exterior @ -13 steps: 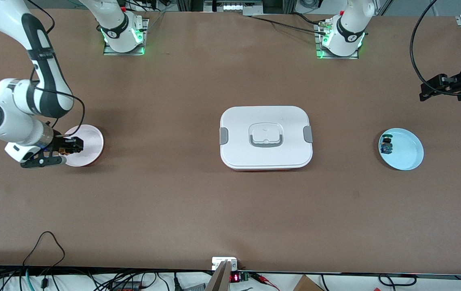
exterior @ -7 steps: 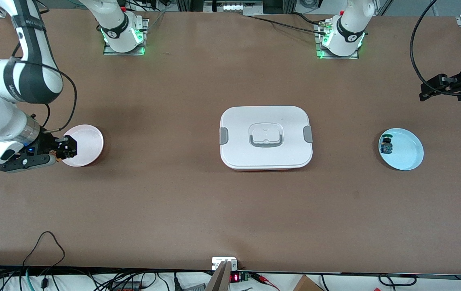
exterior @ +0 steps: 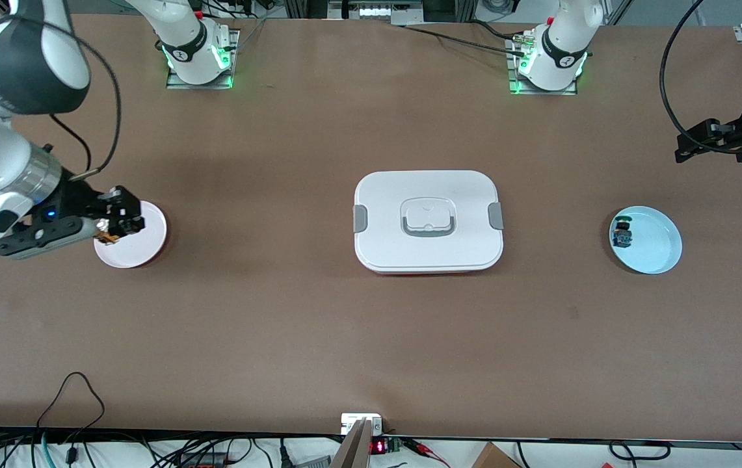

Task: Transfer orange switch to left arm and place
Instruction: 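Lift the orange switch with the right gripper toward the white box, then carry the switch above the box while the left gripper reaches toward it, then close the left gripper on the switch while the right gripper opens, then carry the switch to the blue plate while the right gripper withdraws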

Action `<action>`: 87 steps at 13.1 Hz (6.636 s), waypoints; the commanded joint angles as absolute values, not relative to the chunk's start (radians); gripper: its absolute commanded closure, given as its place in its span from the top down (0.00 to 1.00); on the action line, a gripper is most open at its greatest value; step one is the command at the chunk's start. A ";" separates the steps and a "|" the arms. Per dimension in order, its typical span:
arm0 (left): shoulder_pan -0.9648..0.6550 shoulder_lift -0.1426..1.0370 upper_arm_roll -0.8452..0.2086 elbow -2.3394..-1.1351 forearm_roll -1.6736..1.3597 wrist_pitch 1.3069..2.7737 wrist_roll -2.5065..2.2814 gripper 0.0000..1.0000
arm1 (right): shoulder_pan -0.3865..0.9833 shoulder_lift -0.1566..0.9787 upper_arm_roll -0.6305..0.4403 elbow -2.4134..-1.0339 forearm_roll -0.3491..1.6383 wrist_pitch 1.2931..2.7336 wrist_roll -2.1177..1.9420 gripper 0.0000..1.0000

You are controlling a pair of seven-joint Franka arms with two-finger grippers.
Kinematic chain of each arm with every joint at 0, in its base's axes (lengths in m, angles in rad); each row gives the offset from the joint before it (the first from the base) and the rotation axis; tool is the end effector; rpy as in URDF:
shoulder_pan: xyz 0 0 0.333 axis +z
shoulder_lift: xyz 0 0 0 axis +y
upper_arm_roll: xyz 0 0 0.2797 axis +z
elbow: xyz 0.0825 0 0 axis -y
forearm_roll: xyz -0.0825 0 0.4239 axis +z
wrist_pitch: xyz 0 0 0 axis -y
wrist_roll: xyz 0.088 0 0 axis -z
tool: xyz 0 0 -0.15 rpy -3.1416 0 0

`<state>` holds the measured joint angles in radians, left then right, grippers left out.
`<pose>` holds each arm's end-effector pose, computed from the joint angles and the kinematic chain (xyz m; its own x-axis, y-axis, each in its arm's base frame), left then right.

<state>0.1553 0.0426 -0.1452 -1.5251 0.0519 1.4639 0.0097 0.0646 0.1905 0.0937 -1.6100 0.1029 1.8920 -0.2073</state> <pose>0.5897 0.0155 0.5349 0.9946 0.0054 -0.1035 0.0008 -0.9990 -0.0447 0.6572 0.1138 0.4358 0.9402 0.3216 0.1123 0.3325 -0.9382 -0.0966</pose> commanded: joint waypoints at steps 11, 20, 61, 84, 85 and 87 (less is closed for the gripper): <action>0.144 0.051 -0.146 -1.497 0.031 1.451 0.014 1.00 | 0.308 0.175 0.094 -1.606 0.823 2.117 -0.719 0.00; 0.149 0.092 -0.131 -1.413 -0.080 1.336 0.012 1.00 | 0.439 0.264 0.101 -1.605 1.421 2.167 -1.185 0.00; 0.244 0.179 -0.482 -1.717 -1.362 1.795 -0.149 0.00 | 0.669 0.482 0.081 -1.382 1.921 2.370 -1.724 0.03; 0.687 0.461 -0.466 -1.928 0.469 1.957 0.032 0.00 | 0.561 0.345 -0.343 -1.594 1.575 1.745 -1.462 1.00; 0.698 0.495 -0.466 -1.908 0.488 1.973 0.034 0.00 | 0.561 0.345 -0.369 -1.594 1.554 1.711 -1.433 1.00; 0.706 0.561 -0.466 -1.872 0.555 2.006 0.032 0.00 | 0.549 0.342 -0.405 -1.592 1.432 1.668 -1.343 1.00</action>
<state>0.6952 0.5031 -0.4548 -1.9332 0.4937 2.0006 0.0271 0.5504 0.3694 -0.3832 -1.5684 1.5215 1.7028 -1.4164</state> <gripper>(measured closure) 0.568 0.000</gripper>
